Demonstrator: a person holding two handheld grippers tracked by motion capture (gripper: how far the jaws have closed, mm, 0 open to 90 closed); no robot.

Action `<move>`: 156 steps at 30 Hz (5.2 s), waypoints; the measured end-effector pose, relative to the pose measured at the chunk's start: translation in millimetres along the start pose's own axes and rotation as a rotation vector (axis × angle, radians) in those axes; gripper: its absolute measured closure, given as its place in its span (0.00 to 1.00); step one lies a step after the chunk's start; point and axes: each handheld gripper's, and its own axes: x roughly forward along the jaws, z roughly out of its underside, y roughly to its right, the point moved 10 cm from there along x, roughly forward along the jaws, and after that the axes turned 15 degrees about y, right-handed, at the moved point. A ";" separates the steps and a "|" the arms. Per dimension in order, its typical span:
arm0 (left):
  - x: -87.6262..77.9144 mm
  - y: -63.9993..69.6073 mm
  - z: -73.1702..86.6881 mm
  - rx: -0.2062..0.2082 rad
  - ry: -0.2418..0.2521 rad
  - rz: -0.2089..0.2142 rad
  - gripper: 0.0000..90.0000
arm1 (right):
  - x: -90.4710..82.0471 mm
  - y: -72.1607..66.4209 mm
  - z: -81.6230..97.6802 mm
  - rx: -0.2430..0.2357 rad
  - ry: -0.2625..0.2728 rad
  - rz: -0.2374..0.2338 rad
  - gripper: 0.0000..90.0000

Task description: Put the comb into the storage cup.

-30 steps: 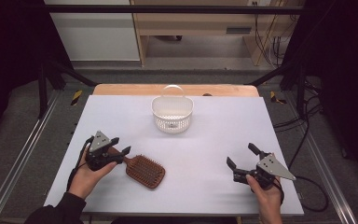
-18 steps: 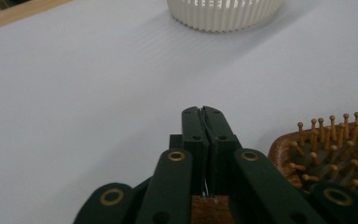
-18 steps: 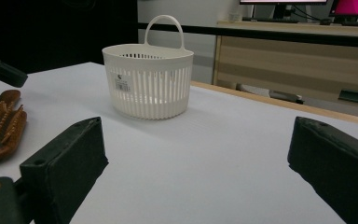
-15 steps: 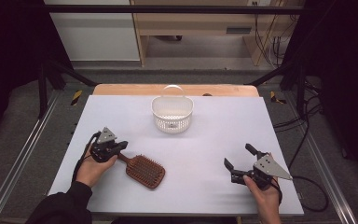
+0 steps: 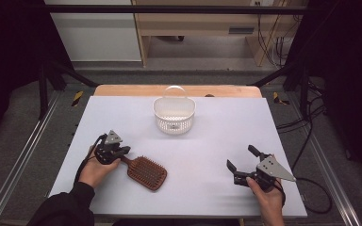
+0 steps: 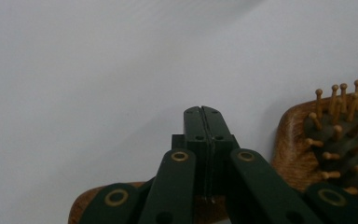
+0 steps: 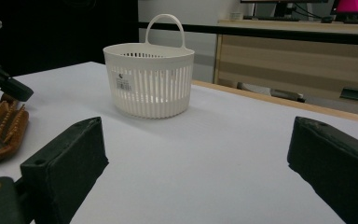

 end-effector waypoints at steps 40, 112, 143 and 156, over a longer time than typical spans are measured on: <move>-49.8 44.8 38.3 -0.010 -0.107 0.049 1.00 | -1.6 3.1 0.5 0.035 -0.004 0.010 0.05; -50.0 70.0 24.5 0.068 -0.343 0.111 0.49 | -3.0 6.3 6.8 0.012 -0.035 0.018 0.05; -43.9 73.8 30.4 0.087 -0.404 0.153 0.78 | -2.2 4.8 7.4 0.015 -0.038 0.006 0.04; -44.7 77.2 29.6 0.152 -0.370 0.126 0.80 | -1.9 3.4 6.9 0.020 -0.037 -0.003 0.04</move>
